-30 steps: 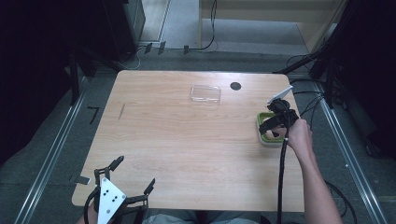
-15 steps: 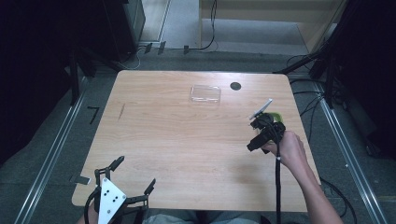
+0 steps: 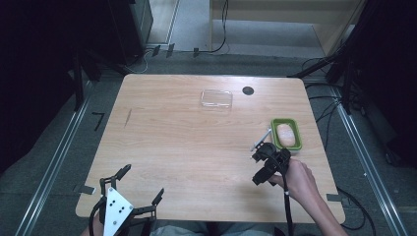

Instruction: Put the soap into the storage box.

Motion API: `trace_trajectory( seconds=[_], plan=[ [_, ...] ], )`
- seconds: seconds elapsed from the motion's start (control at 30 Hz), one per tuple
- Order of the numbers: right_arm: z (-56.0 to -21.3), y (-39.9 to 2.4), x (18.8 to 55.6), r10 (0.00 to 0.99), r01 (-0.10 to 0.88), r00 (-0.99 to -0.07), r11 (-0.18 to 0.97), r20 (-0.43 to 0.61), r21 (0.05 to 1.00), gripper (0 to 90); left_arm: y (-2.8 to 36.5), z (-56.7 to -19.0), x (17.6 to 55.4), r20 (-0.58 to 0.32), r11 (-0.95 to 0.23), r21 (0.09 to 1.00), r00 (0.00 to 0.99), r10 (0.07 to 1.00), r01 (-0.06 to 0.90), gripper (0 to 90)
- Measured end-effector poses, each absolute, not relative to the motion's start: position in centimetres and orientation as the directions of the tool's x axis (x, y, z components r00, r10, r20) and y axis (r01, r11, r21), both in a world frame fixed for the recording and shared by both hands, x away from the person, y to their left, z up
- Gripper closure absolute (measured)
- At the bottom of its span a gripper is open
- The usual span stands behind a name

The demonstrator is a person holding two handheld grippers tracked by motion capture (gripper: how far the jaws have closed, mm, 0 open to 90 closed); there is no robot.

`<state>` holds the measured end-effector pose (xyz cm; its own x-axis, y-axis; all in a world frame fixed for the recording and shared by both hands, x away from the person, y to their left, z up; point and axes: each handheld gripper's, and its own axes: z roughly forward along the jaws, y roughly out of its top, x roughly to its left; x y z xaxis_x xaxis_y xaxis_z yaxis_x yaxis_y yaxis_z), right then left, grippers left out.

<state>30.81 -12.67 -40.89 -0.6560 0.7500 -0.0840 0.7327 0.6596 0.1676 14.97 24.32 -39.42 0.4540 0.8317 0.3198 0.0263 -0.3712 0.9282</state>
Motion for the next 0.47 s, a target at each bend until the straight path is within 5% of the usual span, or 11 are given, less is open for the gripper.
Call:
trace_trajectory(
  seconds=[0.47],
  plan=[
    [-43.2,-12.3,27.7,0.693,0.678,-0.718,0.717,-0.065,0.164,9.8,24.4,-39.4,15.0,0.316,-0.367,0.93,0.452,0.834,0.027,0.0]
  ],
)
